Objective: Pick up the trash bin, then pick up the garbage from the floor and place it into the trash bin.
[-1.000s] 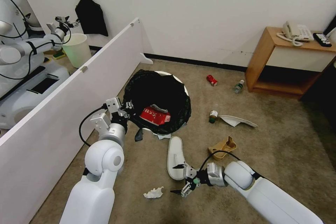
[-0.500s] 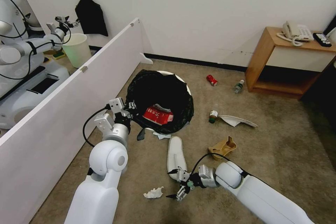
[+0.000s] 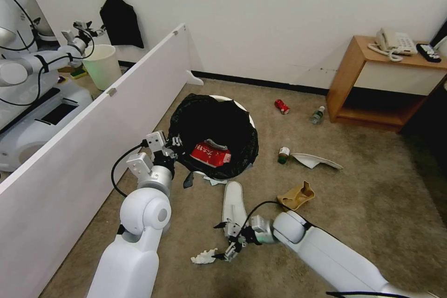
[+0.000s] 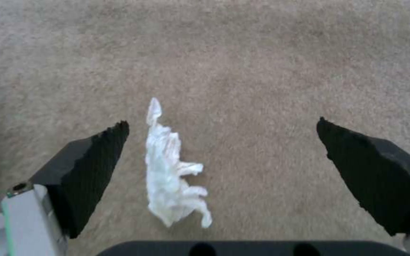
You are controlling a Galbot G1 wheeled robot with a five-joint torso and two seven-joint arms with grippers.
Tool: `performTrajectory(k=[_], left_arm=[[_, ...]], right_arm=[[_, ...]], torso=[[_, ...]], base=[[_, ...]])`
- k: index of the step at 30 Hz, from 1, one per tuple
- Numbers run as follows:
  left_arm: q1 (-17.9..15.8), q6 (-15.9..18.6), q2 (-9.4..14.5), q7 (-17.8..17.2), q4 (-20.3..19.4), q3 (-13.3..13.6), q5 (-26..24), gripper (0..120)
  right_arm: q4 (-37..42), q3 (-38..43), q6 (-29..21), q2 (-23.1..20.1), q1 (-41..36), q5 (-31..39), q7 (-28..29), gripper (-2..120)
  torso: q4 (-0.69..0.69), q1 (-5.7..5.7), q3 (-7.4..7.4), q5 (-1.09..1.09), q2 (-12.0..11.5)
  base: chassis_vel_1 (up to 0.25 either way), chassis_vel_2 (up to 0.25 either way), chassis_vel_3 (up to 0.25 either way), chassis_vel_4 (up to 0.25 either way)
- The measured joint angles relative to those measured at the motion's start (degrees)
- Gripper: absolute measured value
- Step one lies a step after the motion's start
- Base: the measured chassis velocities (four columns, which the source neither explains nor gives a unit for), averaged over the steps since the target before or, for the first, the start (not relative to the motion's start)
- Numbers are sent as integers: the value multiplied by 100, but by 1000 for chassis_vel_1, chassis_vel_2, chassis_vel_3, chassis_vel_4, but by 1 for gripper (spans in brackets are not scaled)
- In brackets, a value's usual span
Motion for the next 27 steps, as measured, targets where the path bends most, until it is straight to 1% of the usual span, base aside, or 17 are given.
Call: performTrajectory(k=[2,7,20,27], left_arm=[[9,-18,2,8,1,-13,4,4],[3,-33,5,14,26,-18,9,4],[-73,-49,-58,16,102,18,34,4],[-42,-56,-60,16,101,4,46,4]], right_arm=[[-231,-20,80,178,51,-11,1,100],[-463,-37,170,370,96,-49,1,100],[-693,-58,302,513,40,-107,-5,100],[-801,-72,361,543,-38,-156,-6,100]], torso=[[0,0,0,1,0],[0,0,0,0,0],[-1,0,-1,0,0],[0,0,-1,0,0]], base=[[0,0,0,0],[0,0,0,0],[0,0,0,0],[0,0,0,0]])
